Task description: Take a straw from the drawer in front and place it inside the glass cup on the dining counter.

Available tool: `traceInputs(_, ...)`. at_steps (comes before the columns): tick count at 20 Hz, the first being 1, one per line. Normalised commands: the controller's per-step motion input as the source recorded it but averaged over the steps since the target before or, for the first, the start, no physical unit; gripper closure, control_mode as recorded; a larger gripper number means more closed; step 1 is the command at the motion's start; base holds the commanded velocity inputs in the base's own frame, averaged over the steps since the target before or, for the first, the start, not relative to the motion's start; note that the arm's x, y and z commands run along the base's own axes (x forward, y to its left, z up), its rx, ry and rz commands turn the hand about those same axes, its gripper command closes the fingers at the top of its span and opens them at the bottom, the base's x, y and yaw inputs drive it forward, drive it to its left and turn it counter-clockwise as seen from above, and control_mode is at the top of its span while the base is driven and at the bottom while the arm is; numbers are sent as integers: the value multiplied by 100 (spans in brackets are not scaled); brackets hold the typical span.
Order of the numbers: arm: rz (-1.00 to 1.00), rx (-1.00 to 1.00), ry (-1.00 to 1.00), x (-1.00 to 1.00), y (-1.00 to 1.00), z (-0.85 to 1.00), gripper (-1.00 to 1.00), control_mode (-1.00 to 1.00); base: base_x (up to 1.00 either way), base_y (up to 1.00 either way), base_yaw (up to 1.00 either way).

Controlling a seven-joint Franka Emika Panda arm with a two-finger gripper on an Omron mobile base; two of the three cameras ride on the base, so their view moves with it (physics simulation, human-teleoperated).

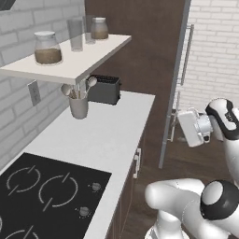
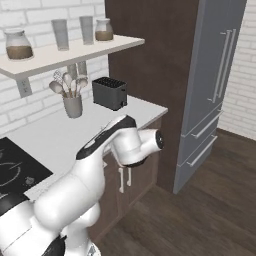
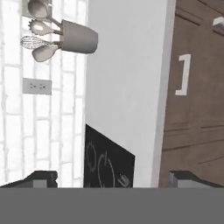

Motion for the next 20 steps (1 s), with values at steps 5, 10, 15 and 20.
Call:
traceInputs(5, 0, 17, -2, 17, -1, -99, -100, -100, 0, 0, 0)
traceInputs(10, 0, 5, -1, 33, 0, -87, -100, -100, 0, 0, 0)
traceInputs(15, 0, 0, 0, 41, 1, -80, -100, -100, 0, 0, 0)
traceInputs(20, 0, 0, 0, 55, 16, -72, -100, -100, 0, 0, 0)
